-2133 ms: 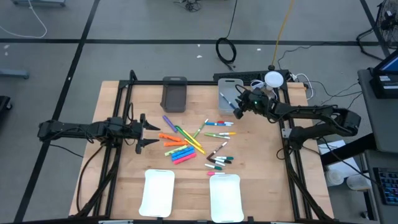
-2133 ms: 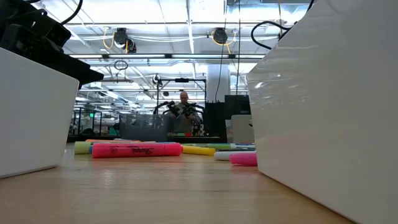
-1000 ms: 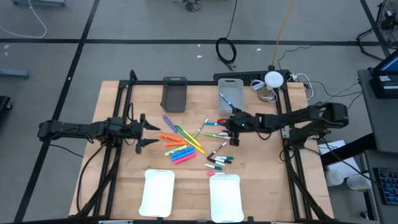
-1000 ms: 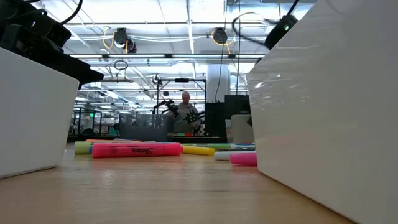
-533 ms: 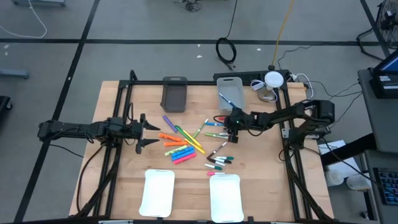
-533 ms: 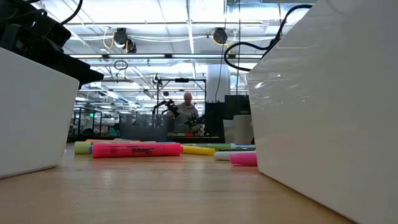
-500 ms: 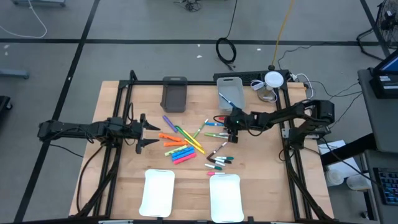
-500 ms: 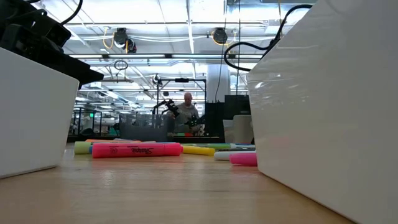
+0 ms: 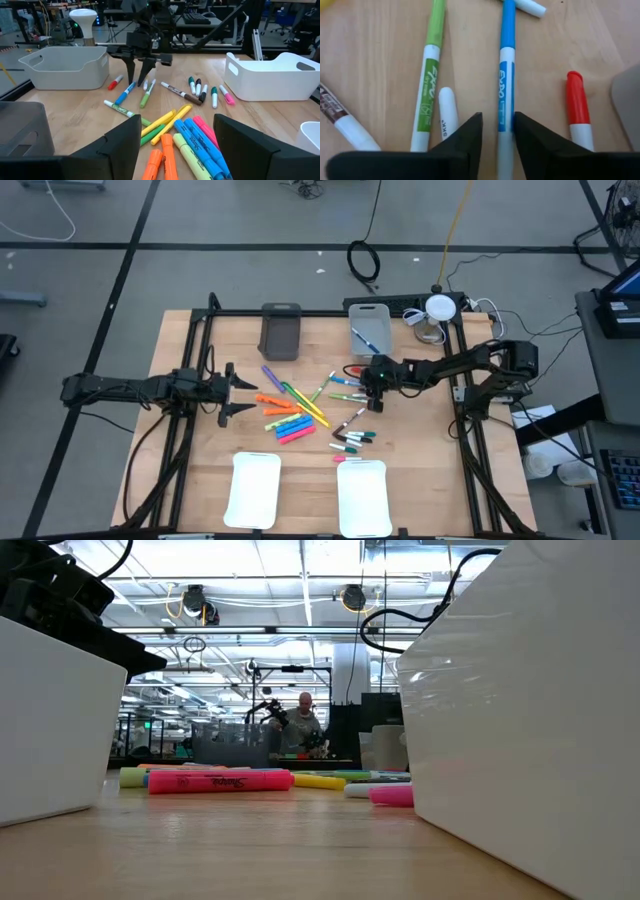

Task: Pick & Place Markers
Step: Put the light blue marker pen into the gray bin

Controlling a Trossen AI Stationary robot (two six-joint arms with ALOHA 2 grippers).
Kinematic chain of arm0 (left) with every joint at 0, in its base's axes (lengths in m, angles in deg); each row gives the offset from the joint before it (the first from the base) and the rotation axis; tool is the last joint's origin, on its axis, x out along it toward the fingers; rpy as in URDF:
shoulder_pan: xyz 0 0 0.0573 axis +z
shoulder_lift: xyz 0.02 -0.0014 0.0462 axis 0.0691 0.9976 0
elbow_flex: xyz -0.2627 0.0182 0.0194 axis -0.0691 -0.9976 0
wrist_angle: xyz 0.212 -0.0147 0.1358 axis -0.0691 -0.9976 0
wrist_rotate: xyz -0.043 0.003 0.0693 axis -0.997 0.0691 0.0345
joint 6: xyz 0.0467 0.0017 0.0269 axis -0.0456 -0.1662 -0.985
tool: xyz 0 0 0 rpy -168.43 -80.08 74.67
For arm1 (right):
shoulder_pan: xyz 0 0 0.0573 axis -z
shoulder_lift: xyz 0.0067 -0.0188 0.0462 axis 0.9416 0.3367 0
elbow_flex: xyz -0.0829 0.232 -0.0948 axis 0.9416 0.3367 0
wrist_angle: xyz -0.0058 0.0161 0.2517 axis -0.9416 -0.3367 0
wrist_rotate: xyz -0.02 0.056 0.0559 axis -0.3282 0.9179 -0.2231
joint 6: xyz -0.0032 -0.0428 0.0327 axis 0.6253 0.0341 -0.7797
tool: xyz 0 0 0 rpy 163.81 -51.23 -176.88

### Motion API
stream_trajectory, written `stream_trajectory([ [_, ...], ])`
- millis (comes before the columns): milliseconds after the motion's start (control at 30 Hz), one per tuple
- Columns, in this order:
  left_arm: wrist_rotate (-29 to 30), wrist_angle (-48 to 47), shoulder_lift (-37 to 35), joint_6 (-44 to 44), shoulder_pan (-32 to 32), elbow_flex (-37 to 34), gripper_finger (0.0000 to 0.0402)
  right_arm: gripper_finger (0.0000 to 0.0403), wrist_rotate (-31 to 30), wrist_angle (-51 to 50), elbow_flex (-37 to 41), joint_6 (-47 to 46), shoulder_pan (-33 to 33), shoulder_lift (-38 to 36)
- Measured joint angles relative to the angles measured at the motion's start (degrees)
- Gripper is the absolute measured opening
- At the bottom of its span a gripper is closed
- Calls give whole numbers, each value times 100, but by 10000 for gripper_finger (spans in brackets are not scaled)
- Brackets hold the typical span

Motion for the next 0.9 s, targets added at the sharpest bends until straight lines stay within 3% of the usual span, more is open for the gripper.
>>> stream_trajectory([
  [267,0,-2,-1,0,1,0,251,15,14,-14,2,80,-5,0],
  [600,0,0,0,0,0,0,251,22,9,74,16,168,-14,-67],
  [900,2,-2,0,0,1,0,251,26,-21,27,26,171,-241,-710],
])
